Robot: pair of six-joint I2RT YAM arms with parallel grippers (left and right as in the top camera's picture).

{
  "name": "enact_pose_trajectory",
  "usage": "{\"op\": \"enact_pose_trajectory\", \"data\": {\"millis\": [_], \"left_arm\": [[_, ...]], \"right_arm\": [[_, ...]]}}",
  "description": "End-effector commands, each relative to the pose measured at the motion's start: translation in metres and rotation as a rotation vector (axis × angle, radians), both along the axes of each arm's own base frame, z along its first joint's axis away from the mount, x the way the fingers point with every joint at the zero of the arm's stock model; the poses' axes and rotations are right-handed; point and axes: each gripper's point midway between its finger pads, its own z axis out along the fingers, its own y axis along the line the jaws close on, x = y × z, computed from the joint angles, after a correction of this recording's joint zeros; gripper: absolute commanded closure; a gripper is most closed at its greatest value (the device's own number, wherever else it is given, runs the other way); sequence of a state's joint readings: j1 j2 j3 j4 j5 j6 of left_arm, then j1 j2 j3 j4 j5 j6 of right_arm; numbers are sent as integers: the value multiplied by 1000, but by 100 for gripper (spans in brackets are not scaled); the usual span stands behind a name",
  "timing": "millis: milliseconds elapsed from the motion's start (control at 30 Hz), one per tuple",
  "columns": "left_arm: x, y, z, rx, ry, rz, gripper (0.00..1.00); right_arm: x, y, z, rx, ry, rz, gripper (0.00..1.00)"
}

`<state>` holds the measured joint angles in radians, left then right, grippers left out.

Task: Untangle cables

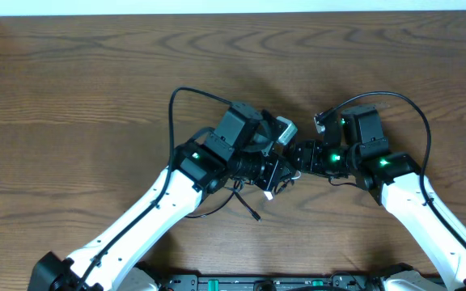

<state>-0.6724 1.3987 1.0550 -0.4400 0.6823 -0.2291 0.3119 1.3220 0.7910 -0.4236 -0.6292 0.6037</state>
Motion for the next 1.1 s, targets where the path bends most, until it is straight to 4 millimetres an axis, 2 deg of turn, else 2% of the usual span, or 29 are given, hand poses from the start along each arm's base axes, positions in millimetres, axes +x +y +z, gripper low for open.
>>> {"op": "enact_pose_trajectory", "data": {"millis": [0,33,67,133,267,300,367,433,533,633,667,700,800,867,1067], "left_arm": [[-6,-1,21,-60,-40,-26,92],[-8,-2,25,-73,-43,-34,92],[-9,-2,31,-86,-52,-39,92],[-7,2,39,-94,-81,-22,92],[16,32,41,-36,-125,111,93],[21,39,40,-24,-124,139,92],[42,74,27,68,-115,269,92],[57,103,14,152,-100,377,93],[73,140,5,196,-59,494,93],[81,159,4,204,-43,557,93],[85,171,3,208,-36,594,93],[87,176,3,208,-34,610,92],[95,196,3,204,-14,689,92],[100,211,3,200,0,744,93],[104,221,4,199,-1,776,92]], "right_arm": [[-2,5,5,27,4,22,61],[-1,3,3,13,2,12,67],[1,-2,-1,-21,1,-11,81],[4,-12,-11,-87,9,-53,98],[-1,-47,-36,-286,60,-152,99],[-3,-60,-43,-360,76,-184,99],[-7,-85,-52,-486,91,-239,99],[-7,-99,-55,-547,93,-272,98],[-2,-113,-55,-587,86,-310,99],[2,-129,-55,-610,90,-359,99],[5,-142,-55,-621,96,-404,99],[6,-146,-54,-622,99,-417,99],[14,-175,-46,-619,97,-501,99],[23,-191,-32,-592,58,-517,99],[35,-223,7,-631,-59,-564,99]]}}
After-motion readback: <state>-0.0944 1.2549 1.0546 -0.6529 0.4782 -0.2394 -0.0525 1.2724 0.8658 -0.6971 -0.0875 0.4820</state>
